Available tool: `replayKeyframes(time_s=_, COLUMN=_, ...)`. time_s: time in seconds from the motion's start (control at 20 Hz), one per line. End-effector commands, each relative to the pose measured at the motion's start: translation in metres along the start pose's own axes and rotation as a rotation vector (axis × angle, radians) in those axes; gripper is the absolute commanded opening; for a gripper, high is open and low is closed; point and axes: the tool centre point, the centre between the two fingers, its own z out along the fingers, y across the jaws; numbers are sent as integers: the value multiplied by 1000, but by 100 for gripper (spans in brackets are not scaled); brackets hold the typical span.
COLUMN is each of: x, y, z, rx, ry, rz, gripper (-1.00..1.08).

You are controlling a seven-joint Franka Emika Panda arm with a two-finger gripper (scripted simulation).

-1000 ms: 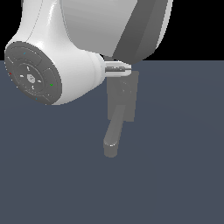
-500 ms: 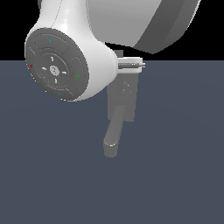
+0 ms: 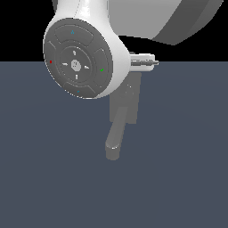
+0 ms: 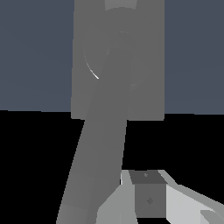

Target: Turn on the faucet by rotating a designated handle.

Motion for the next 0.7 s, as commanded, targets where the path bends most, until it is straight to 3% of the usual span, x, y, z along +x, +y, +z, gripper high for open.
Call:
replayKeyframes(time_s=0.0, x=1, y=-15, z=2, rx=16, ry=-4, rz=3, gripper=-100)
replayKeyframes(time_s=0.65, x=-1, y=-67, z=7, rx=18, ry=-26, rz=-6, gripper=-100)
